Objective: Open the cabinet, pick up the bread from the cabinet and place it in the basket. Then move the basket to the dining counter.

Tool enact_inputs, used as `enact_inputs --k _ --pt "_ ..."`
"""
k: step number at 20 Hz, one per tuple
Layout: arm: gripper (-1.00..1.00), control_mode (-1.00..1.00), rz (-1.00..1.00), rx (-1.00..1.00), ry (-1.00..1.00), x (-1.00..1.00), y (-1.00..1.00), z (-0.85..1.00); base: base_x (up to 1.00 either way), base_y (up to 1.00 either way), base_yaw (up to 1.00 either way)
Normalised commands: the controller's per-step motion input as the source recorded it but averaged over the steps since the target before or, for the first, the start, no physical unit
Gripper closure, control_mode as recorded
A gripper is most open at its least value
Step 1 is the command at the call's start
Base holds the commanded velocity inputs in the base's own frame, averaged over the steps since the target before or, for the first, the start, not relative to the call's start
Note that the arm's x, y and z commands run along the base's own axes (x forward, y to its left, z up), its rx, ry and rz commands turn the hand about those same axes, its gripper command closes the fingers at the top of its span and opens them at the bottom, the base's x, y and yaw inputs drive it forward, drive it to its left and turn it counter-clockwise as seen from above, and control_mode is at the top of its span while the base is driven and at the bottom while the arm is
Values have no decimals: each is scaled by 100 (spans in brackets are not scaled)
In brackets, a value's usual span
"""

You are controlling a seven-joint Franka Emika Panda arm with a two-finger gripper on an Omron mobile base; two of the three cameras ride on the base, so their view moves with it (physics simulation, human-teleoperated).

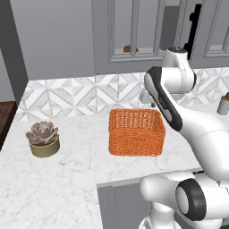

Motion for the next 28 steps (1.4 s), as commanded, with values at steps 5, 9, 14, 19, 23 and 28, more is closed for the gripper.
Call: enact_inputs --k 5,9,14,19,23,28 --pt "-100 -100 -1 0 -7 0 -23 0 0 0 0" --pt "-100 -100 -13 -2 -33 0 -27 19 0 0 0" --pt "-100 -100 -6 0 -24 2 -46 80 0 0 0" --pt "-100 -100 1 6 -26 0 -57 100 0 0 0" --pt "-100 -100 5 3 -43 -2 -56 100 0 0 0" --pt "-100 -100 0 0 -28 -1 -27 94 0 0 0"
